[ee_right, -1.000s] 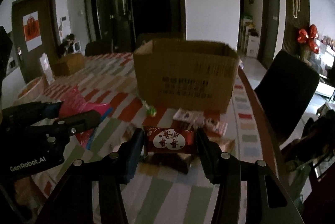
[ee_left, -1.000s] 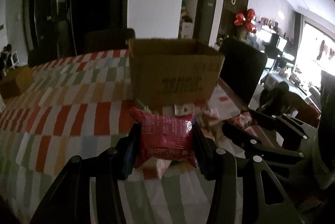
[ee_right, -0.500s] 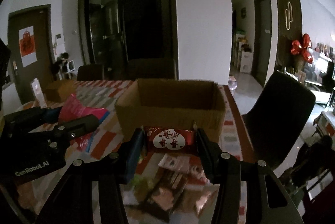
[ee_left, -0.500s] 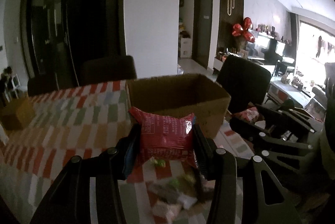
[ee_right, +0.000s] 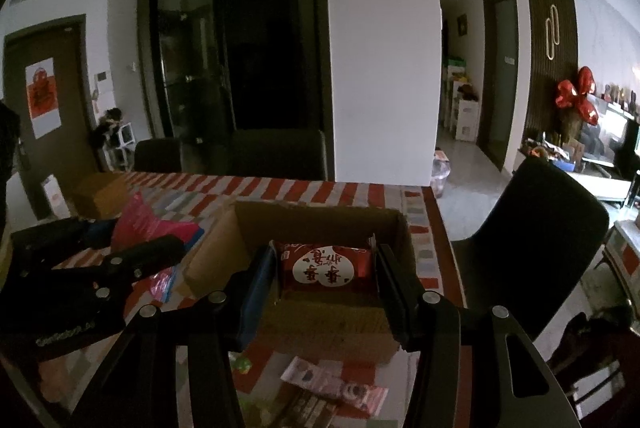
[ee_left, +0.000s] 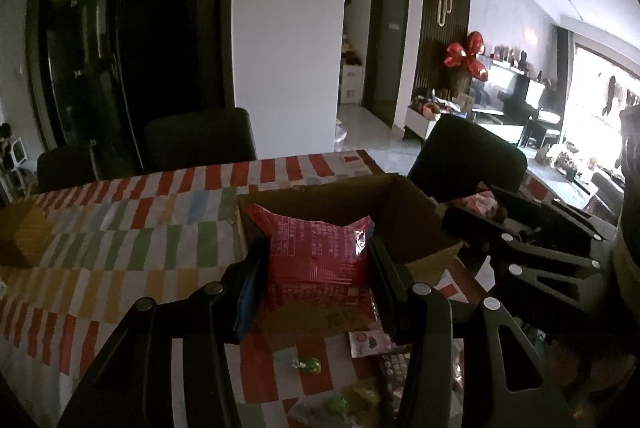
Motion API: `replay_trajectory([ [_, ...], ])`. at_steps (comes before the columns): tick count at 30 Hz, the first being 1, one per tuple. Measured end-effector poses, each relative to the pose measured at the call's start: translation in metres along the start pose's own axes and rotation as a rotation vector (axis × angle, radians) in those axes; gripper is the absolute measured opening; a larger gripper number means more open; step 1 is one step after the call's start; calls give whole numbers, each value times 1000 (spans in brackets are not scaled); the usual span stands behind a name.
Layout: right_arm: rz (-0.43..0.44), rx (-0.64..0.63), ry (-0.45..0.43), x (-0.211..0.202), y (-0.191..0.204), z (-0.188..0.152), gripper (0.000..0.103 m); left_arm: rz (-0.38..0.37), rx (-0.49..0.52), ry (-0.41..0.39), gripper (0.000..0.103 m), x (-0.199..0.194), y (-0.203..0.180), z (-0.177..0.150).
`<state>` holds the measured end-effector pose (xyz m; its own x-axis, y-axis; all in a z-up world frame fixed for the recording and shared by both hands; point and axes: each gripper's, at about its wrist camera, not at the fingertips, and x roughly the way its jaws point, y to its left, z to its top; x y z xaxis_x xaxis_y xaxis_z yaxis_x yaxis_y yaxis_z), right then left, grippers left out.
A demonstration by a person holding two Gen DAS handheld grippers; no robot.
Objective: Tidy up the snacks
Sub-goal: 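Drop the red bag into the box with the left tool while the right tool drops its packet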
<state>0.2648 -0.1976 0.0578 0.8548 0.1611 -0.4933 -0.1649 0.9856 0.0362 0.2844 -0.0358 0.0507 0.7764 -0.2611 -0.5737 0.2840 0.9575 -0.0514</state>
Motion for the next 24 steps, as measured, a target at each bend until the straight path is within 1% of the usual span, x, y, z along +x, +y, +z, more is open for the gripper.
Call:
replay_trajectory([
  [7, -8, 30, 81, 41, -11, 9, 52, -14, -29, 82, 48, 37, 8, 14],
  [12, -10, 40, 118, 61, -19, 11, 52, -13, -31, 113, 48, 54, 10, 21],
  [14, -9, 47, 131, 67, -23, 11, 52, -9, -34, 124, 53, 60, 10, 24],
  [15, -8, 52, 138, 70, -25, 12, 52, 5, -37, 129, 55, 63, 10, 26],
  [16, -9, 55, 140, 72, -26, 13, 54, 15, -36, 128, 61, 63, 11, 27],
  [17, -16, 56, 143, 74, -27, 13, 59, 24, -37, 124, 67, 63, 12, 27],
  [18, -29, 56, 147, 74, -28, 13, 63, 34, -37, 116, 69, 61, 13, 27],
  [19, -39, 56, 148, 72, -29, 14, 71, 45, -34, 109, 74, 58, 13, 25],
  [20, -51, 53, 141, 69, -29, 12, 73, 52, -30, 103, 76, 56, 14, 25],
  [24, -63, 29, 114, 55, -23, 9, 74, 87, -3, 81, 82, 38, 12, 18],
])
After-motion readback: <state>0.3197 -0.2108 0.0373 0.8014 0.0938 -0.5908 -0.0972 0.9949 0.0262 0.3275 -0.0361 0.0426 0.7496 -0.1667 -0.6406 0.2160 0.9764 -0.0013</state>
